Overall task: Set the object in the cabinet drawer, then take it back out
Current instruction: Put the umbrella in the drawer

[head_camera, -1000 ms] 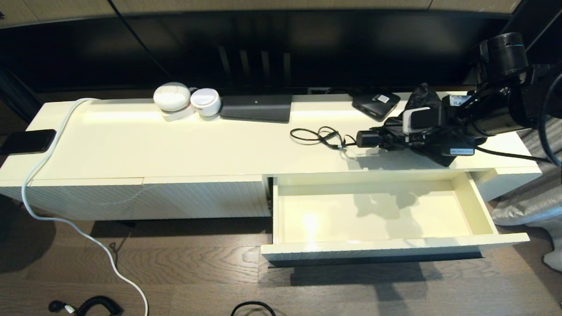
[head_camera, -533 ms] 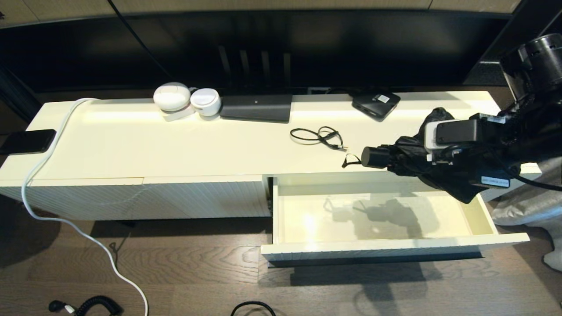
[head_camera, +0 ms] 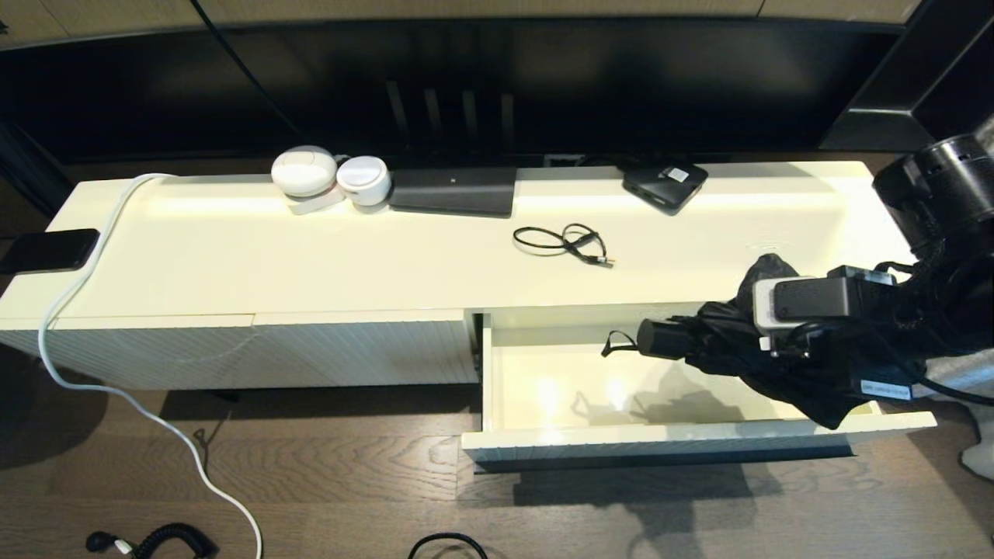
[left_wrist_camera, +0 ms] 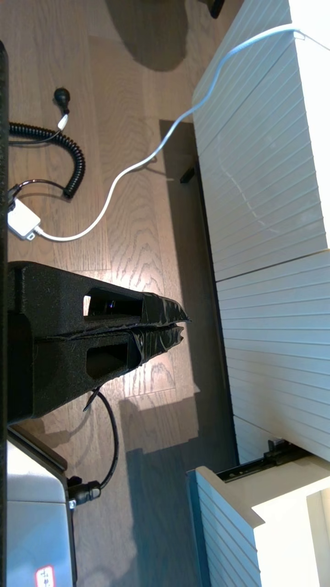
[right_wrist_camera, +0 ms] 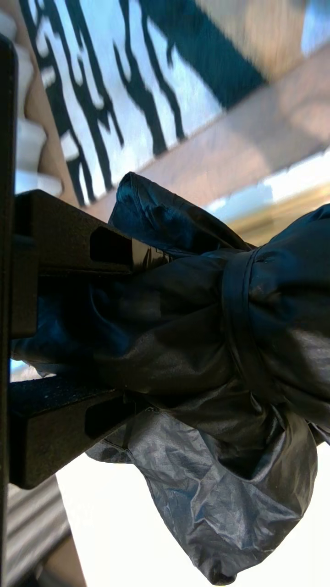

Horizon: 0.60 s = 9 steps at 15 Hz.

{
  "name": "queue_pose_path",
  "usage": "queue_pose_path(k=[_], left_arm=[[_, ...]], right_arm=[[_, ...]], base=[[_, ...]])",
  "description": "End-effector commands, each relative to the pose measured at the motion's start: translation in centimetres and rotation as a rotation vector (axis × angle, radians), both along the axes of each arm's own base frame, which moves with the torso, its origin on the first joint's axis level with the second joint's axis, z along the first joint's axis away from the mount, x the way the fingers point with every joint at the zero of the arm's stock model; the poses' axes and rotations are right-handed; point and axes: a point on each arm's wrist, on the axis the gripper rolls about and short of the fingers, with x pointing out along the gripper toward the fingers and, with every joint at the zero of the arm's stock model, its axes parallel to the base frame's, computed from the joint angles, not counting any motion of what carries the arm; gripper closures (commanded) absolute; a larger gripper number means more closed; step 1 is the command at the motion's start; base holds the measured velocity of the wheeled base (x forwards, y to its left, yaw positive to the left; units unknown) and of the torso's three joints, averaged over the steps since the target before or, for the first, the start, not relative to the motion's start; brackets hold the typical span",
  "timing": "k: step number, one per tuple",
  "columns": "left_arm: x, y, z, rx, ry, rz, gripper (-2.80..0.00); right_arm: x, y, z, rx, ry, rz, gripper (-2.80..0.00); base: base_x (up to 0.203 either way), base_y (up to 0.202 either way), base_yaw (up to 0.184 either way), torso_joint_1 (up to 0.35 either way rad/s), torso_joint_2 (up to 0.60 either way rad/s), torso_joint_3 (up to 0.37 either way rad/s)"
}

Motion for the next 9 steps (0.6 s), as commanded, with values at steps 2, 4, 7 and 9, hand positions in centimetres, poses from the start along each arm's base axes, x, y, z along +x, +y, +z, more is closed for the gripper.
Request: queue_pose_path(k=[2, 4, 7, 9], left_arm=[[0.0, 0.0, 0.0, 0.0, 0.0, 0.0, 0.0], [0.0, 0.0, 0.0, 0.002, 0.0, 0.0, 0.0], [0.0, 0.0, 0.0, 0.0, 0.0, -0.001, 0.0], [0.0, 0.0, 0.0, 0.0, 0.0, -0.002, 0.0]], right_arm=[[0.9, 0.4, -1.5, -0.012, 0.061, 0.005, 0.0], [2.4, 0.9, -3.1, -0.016, 0.11, 0.011, 0.0], [4.3, 1.5, -4.8, -0.007, 0.133, 0.022, 0.0], [5.8, 1.9, -5.8, 0.0, 0.139, 0.027, 0.0]], base=[[0.0, 0.0, 0.0, 0.0, 0.0, 0.0], [0.0, 0.0, 0.0, 0.0, 0.0, 0.0], [0.0, 0.0, 0.0, 0.0, 0.0, 0.0], [0.0, 0.0, 0.0, 0.0, 0.0, 0.0]])
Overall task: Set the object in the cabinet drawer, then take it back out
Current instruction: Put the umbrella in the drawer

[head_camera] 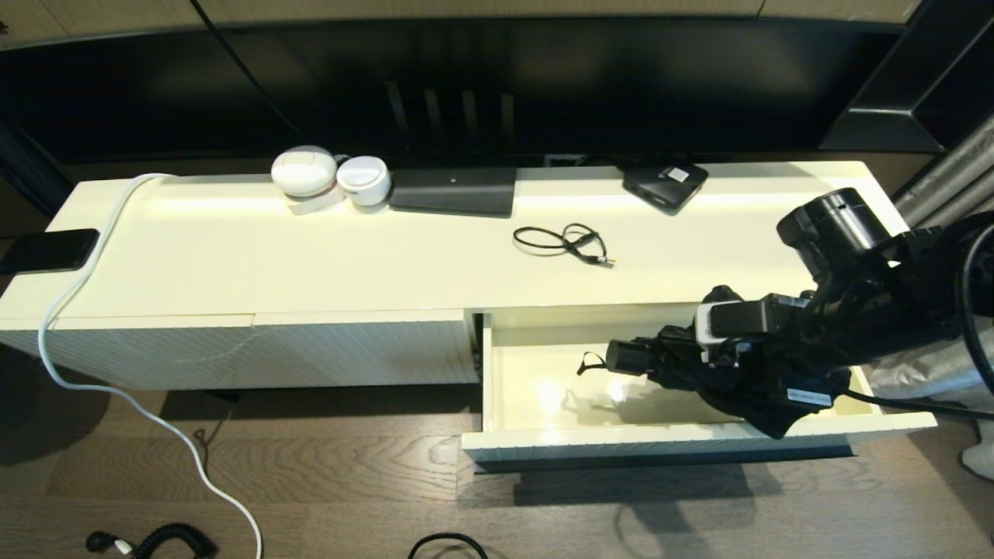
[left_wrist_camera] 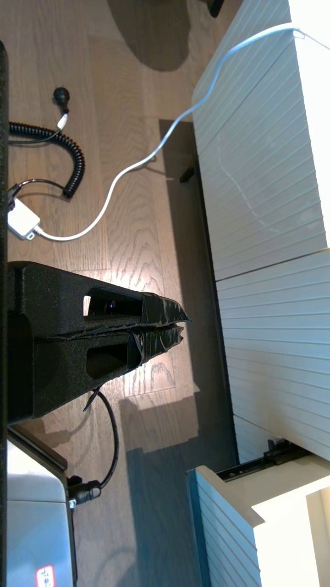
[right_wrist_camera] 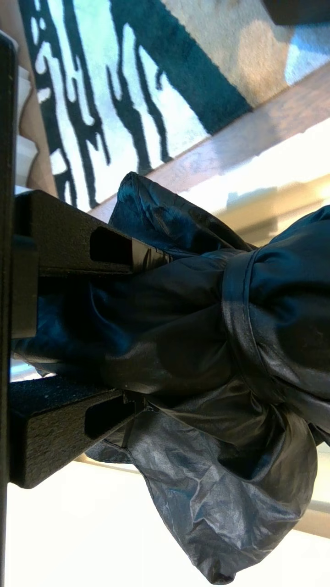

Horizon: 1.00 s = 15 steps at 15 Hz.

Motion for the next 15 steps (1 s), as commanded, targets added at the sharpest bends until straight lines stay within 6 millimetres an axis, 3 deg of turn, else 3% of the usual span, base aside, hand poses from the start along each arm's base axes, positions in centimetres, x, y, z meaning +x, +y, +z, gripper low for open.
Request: queue_pose_path(k=[1, 8, 15], left_arm=[[0.0, 0.0, 0.0, 0.001, 0.0, 0.002, 0.0], [0.0, 0.0, 0.0, 0.001, -0.002, 0.001, 0.0], [0.0, 0.0, 0.0, 0.001, 0.0, -0.001, 0.0]], right_arm=[[1.6, 0.5, -2.0, -0.02, 0.057, 0.006, 0.0], [5.0, 2.0, -3.8, -0.016, 0.037, 0.025, 0.0], [6.5, 2.5, -4.6, -0.023, 0.038, 0.028, 0.0]], base=[[0.0, 0.0, 0.0, 0.0, 0.0, 0.0], [0.0, 0.0, 0.0, 0.0, 0.0, 0.0], [0.0, 0.0, 0.0, 0.0, 0.0, 0.0]])
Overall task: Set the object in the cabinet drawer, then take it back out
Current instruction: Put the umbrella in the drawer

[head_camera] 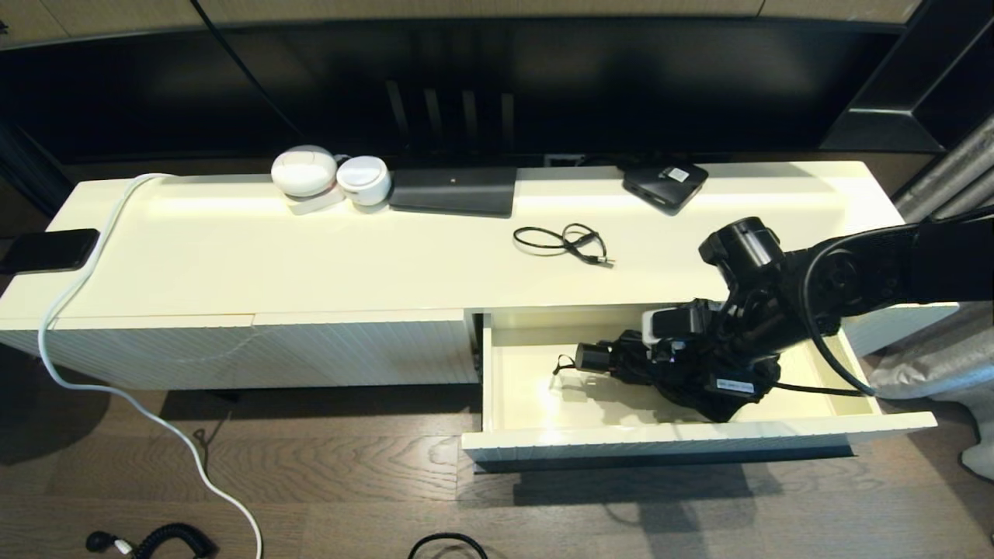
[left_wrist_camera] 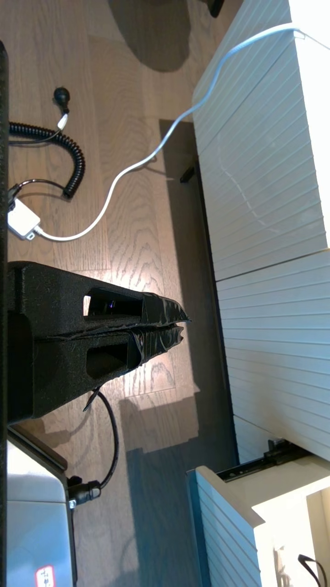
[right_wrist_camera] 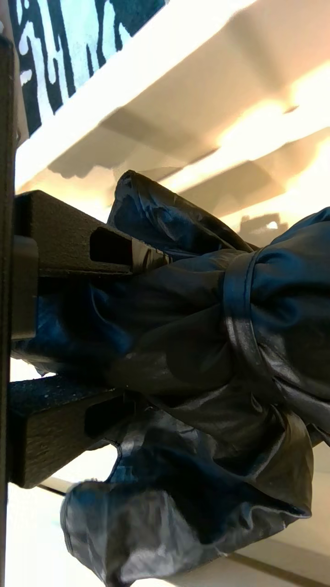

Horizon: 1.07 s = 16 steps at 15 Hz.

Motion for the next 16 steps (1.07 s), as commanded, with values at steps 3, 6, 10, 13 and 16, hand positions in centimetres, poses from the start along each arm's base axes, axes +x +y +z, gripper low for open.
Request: queue_pose_path(k=[3, 6, 10, 13, 16], left_arm=[[0.0, 0.0, 0.0, 0.0, 0.0, 0.0, 0.0], [0.0, 0.0, 0.0, 0.0, 0.0, 0.0, 0.0], [0.0, 0.0, 0.0, 0.0, 0.0, 0.001, 0.0], [0.0, 0.0, 0.0, 0.0, 0.0, -0.002, 0.0], [0.0, 0.0, 0.0, 0.002, 0.0, -0.001, 0.0]], right_arm=[[0.6, 0.2, -0.6, -0.008, 0.006, 0.008, 0.0], [1.1, 0.4, -1.2, -0.008, 0.002, 0.008, -2.8], [0.7, 0.3, -0.2, 0.0, -0.023, 0.005, -2.8], [-0.7, 0.1, 2.1, 0.022, -0.073, 0.008, -2.8], [-2.5, -0.2, 4.5, 0.038, -0.122, 0.015, -2.8]], base=[[0.0, 0.0, 0.0, 0.0, 0.0, 0.0], [0.0, 0.0, 0.0, 0.0, 0.0, 0.0], [0.0, 0.0, 0.0, 0.0, 0.0, 0.0], [0.0, 0.0, 0.0, 0.0, 0.0, 0.0], [0.0, 0.0, 0.0, 0.0, 0.0, 0.0]])
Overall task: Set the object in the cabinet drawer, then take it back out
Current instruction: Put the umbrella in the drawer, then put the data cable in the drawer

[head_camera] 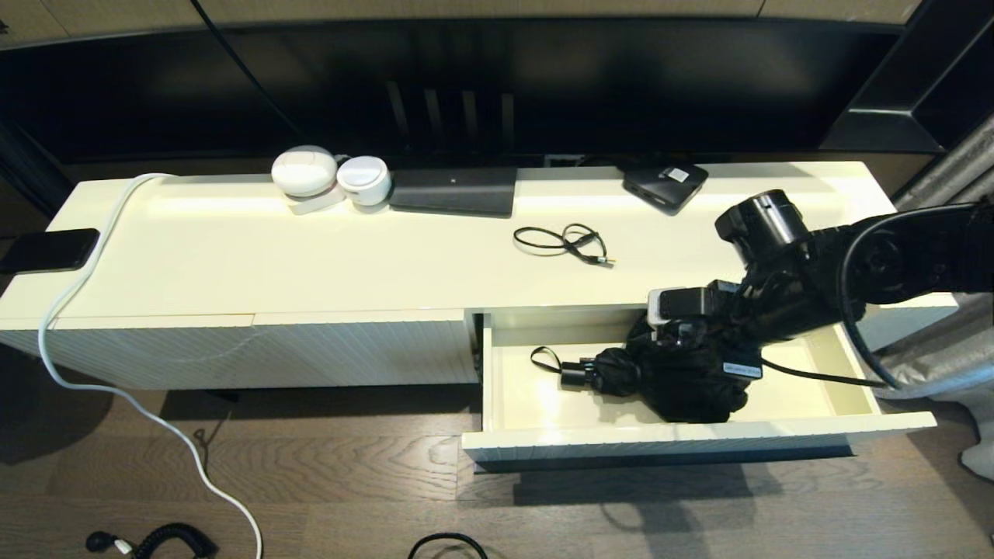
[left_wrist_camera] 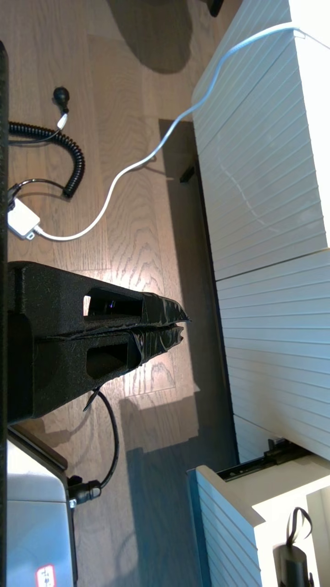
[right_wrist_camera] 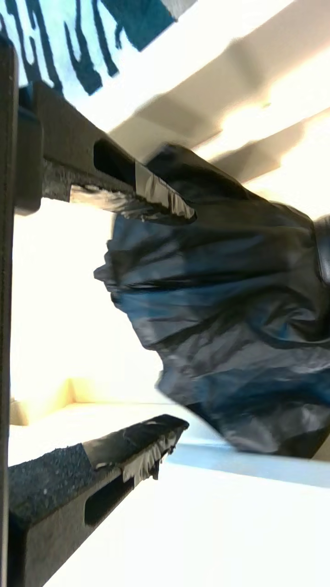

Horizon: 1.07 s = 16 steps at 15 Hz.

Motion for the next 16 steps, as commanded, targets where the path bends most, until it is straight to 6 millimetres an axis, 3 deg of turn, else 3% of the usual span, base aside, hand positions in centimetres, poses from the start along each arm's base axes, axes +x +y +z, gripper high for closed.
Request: queue_pose_path(k=[1, 4, 8, 11, 16], left_arm=[[0.0, 0.0, 0.0, 0.0, 0.0, 0.001, 0.0], [0.0, 0.0, 0.0, 0.0, 0.0, -0.001, 0.0], [0.0, 0.0, 0.0, 0.0, 0.0, 0.002, 0.0], [0.0, 0.0, 0.0, 0.0, -0.001, 0.0, 0.0], [0.0, 0.0, 0.0, 0.0, 0.0, -0.001, 0.0]], right_arm=[[-1.8, -0.5, 2.6, 0.014, -0.058, 0.006, -2.8], [-4.2, -0.7, 5.2, 0.076, -0.101, -0.024, -2.8], [-5.4, 0.4, 7.8, 0.239, -0.155, -0.099, -2.8], [-5.3, 0.6, 8.7, 0.339, -0.158, -0.138, -2.8], [-2.8, 3.2, 8.7, 0.555, -0.107, -0.248, -2.8]], base=[[0.0, 0.0, 0.0, 0.0, 0.0, 0.0], [0.0, 0.0, 0.0, 0.0, 0.0, 0.0], [0.0, 0.0, 0.0, 0.0, 0.0, 0.0], [0.0, 0.0, 0.0, 0.0, 0.0, 0.0], [0.0, 0.0, 0.0, 0.0, 0.0, 0.0]])
